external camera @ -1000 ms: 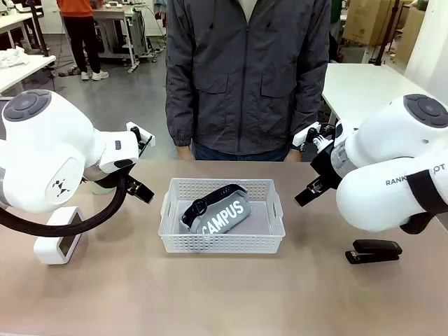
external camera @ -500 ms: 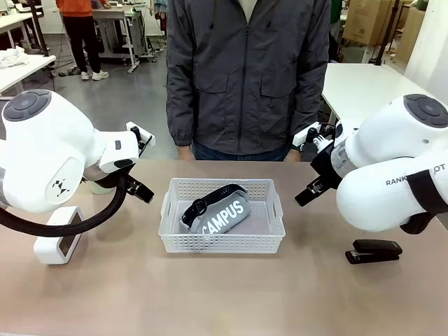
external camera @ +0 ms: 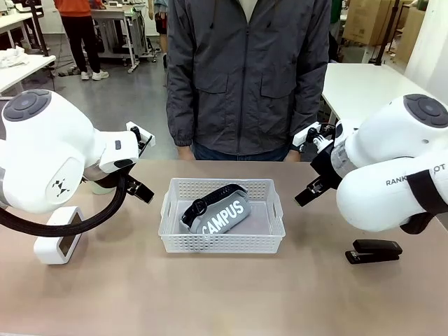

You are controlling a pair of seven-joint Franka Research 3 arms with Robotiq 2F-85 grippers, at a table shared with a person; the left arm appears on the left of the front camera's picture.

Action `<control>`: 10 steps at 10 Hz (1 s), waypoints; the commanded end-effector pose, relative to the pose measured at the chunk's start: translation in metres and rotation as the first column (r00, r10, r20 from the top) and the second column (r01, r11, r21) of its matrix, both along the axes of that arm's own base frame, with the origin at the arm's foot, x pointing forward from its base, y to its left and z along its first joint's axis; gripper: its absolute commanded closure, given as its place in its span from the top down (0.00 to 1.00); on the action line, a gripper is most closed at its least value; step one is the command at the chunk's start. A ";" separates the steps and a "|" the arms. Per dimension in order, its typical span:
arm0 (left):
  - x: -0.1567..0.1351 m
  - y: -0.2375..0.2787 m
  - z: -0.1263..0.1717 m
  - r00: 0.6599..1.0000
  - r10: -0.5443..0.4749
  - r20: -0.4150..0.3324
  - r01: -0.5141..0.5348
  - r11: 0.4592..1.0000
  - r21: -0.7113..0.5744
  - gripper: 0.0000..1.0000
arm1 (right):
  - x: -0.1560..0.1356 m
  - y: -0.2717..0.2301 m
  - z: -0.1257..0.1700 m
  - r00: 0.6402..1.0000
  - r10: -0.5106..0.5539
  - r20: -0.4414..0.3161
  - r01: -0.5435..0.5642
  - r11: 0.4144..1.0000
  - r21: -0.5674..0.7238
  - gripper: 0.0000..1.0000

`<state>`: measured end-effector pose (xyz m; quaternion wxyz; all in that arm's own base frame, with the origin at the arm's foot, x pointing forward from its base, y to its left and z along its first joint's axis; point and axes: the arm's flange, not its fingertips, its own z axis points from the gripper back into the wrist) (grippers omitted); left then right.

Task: Efficiently arrange items inside the basket to fit them all.
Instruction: Pick up the Digital clock and place it inside the Organizing basket.

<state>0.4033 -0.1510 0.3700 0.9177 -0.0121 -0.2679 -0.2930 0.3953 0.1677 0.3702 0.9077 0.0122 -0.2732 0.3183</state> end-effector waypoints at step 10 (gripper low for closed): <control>-0.064 0.029 0.066 0.963 -0.268 -0.040 0.245 0.924 -0.293 0.93 | -0.048 -0.053 0.070 0.967 0.090 -0.240 -0.003 0.940 0.342 1.00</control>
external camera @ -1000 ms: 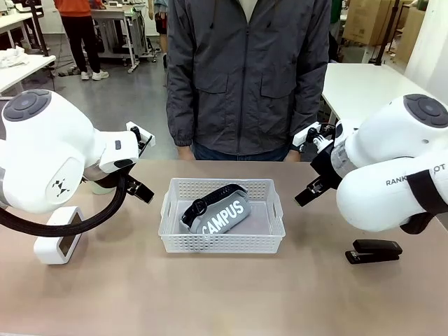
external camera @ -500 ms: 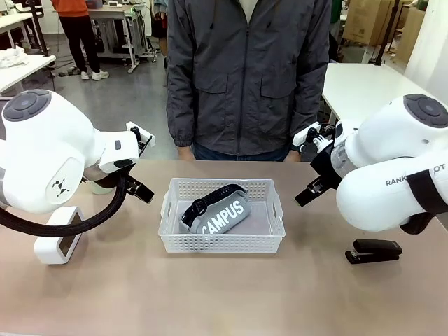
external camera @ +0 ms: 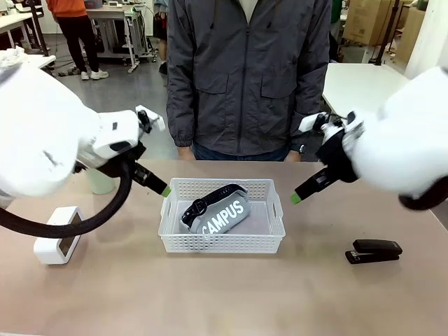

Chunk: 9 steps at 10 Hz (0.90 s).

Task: Efficiently arrange items inside the basket to fit them all.
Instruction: Pick up the Digital clock and place it inside the Organizing basket.

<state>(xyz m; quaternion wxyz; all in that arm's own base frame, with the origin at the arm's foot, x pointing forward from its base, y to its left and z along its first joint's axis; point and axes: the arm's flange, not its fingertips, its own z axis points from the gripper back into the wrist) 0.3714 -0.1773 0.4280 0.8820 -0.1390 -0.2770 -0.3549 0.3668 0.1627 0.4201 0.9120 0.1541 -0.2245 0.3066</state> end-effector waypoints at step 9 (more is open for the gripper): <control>-0.136 0.323 -0.007 0.940 0.205 -0.274 -0.336 0.399 -0.853 0.93 | -0.156 -0.285 0.027 0.963 -0.268 -0.006 0.176 0.614 0.769 1.00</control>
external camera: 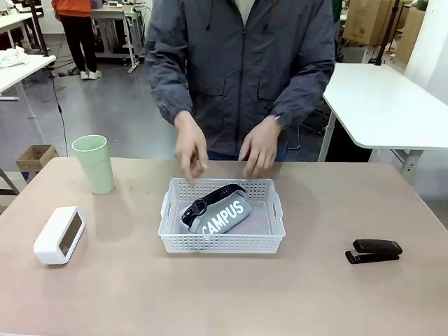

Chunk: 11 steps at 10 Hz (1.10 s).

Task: Efficiently arrange items inside the basket to fit them all.
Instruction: Pick up the Digital clock and place it inside the Organizing basket.

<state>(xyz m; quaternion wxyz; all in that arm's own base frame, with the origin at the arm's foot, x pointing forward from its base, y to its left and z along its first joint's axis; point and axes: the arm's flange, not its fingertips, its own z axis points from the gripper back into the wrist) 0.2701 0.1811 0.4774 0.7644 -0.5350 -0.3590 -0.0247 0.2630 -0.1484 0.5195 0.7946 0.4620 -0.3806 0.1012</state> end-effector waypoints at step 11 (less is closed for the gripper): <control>-0.018 0.064 -0.096 0.967 0.220 -0.128 -0.246 0.938 -0.245 0.93 | -0.050 -0.112 -0.110 0.941 -0.253 -0.227 0.297 0.935 0.192 1.00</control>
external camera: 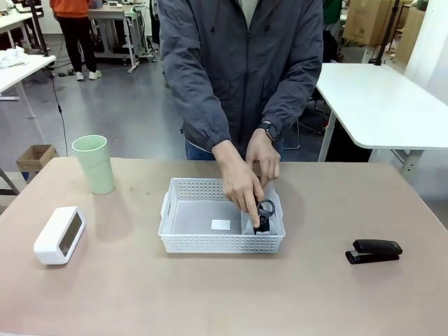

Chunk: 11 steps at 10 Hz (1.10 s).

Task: Efficiently arrange items inside the basket to fit them all.
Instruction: Pick up the Digital clock and place it inside the Organizing basket.

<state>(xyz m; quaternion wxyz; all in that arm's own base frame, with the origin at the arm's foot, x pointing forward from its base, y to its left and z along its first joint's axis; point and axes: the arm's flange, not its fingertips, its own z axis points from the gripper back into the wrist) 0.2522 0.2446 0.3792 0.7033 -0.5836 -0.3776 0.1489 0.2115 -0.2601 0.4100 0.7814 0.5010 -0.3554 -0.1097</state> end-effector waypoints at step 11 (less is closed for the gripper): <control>0.000 0.000 0.002 1.000 -0.009 0.017 0.009 1.000 0.006 0.93 | 0.001 0.000 0.000 0.999 -0.004 0.032 0.004 1.000 -0.010 1.00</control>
